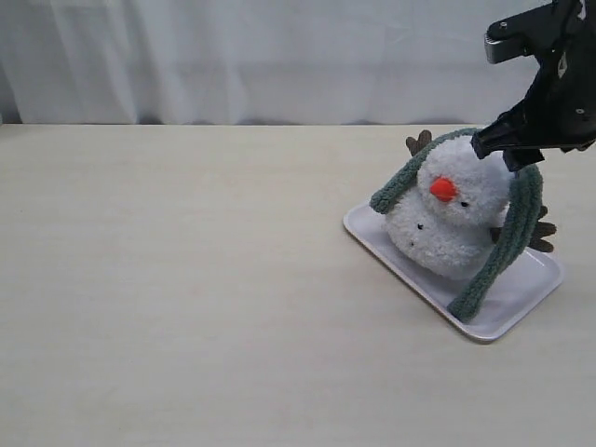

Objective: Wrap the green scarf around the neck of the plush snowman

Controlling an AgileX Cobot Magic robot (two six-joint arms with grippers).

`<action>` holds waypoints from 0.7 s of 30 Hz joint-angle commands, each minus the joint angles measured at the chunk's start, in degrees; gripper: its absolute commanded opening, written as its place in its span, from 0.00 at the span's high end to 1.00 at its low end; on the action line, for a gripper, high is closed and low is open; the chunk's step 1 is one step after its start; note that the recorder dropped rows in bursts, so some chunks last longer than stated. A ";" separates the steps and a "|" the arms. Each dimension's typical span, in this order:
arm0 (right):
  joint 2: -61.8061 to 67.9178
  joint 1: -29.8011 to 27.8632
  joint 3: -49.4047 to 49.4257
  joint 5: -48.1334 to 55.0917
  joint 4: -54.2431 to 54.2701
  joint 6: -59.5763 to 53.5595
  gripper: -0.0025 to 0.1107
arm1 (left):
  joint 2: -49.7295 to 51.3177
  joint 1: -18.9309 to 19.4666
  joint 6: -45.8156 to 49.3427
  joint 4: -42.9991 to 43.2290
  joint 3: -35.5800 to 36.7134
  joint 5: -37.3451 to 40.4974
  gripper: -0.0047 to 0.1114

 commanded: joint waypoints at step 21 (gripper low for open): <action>7.13 -16.03 1.93 -7.56 34.40 -23.67 0.60 | -0.17 0.03 0.13 -0.15 0.20 -0.40 0.96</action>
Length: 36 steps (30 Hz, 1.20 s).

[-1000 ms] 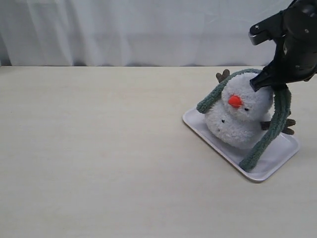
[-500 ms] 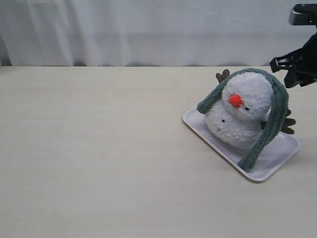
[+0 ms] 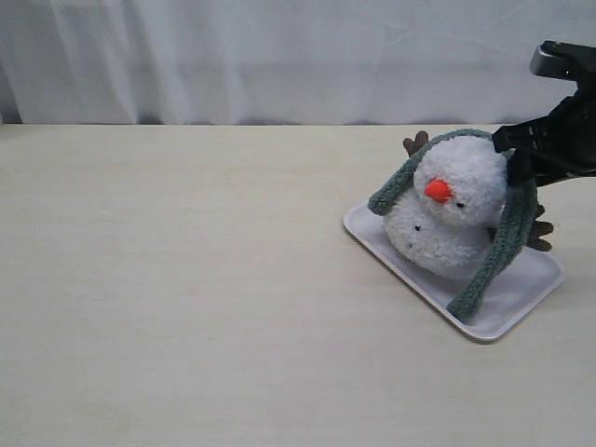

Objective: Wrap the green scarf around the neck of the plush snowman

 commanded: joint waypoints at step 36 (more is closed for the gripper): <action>2.26 -0.21 0.02 -12.74 3.62 -1.99 0.94 | -0.17 0.03 0.13 -0.15 0.20 -0.40 0.96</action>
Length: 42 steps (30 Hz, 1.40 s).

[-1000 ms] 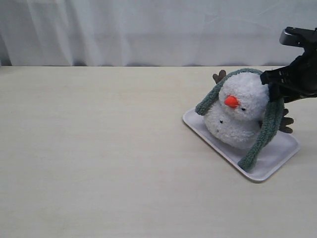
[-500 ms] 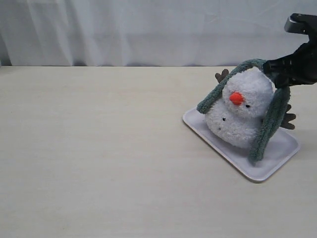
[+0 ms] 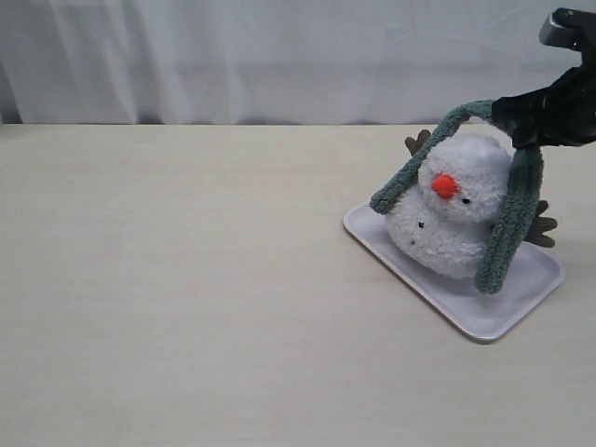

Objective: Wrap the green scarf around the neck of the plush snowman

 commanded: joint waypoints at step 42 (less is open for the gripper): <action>-8.36 0.43 -0.87 25.91 -5.28 0.99 0.94 | -0.17 0.03 0.13 -0.15 0.20 -0.40 0.96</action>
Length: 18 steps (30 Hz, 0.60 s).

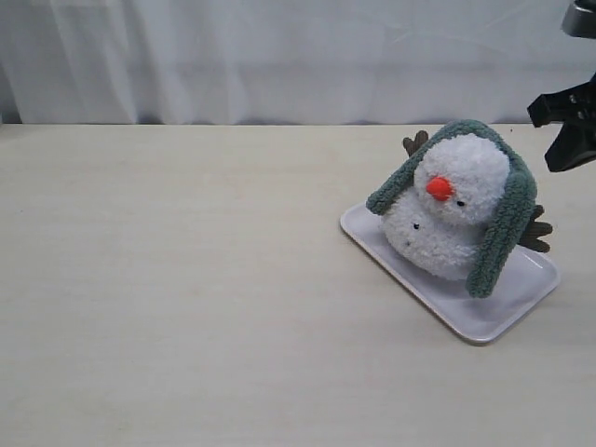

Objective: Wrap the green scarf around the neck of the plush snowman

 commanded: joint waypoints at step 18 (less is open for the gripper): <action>3.02 3.14 12.63 -19.42 0.08 -1.32 0.94 | -0.17 0.03 0.13 -0.15 0.20 -0.40 0.96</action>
